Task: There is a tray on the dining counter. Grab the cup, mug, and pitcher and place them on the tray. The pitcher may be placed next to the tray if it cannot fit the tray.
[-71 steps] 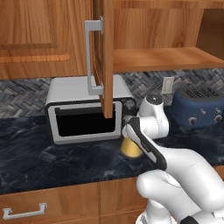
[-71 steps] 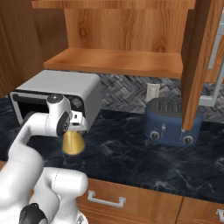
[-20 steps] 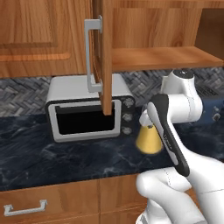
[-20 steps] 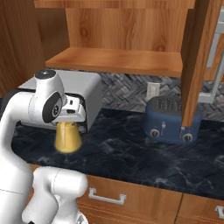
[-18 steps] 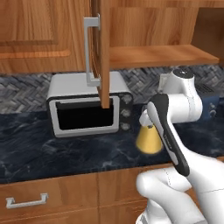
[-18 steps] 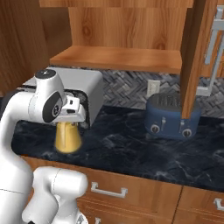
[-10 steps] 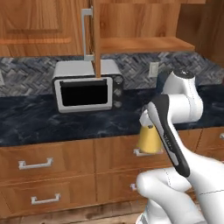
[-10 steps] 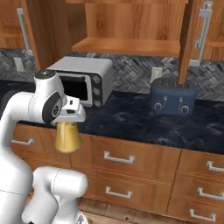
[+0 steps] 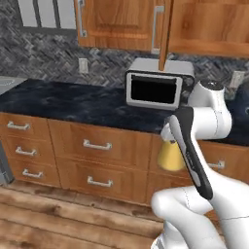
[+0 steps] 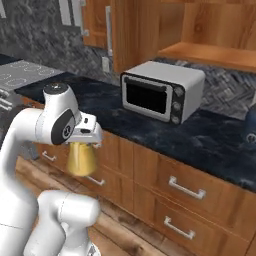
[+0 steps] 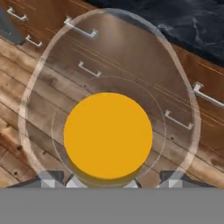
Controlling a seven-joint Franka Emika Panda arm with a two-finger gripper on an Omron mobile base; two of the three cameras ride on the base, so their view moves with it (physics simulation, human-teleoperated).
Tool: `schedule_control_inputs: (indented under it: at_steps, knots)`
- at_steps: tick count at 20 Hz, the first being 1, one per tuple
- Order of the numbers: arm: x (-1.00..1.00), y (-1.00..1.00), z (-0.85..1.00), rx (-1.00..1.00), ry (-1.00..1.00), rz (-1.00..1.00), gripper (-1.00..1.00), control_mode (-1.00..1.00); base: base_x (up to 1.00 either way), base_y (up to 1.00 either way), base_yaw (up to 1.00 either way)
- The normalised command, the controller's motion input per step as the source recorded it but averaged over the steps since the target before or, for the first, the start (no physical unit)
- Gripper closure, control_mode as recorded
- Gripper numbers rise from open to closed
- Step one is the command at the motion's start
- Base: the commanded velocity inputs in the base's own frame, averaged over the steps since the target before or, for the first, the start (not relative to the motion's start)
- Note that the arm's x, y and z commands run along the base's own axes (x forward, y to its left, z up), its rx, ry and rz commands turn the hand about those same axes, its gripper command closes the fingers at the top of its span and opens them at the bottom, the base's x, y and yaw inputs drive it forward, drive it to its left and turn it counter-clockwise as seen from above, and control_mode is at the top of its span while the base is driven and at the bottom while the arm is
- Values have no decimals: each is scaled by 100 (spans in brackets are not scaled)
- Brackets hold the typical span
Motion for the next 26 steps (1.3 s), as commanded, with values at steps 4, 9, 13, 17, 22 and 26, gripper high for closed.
schedule_control_inputs:
  at_steps: [4,9,13,17,22,26]
  knots:
    - [0,0,0,0,0,0,100,100,-3,9,92]
    - [0,0,0,0,0,0,100,100,-1,9,91]
    - [0,0,0,0,0,0,100,100,0,15,87]
    - [0,0,0,0,0,0,100,100,1,3,76]
    - [0,0,0,0,0,0,100,100,14,0,63]
    - [0,0,0,0,0,0,100,100,39,0,65]
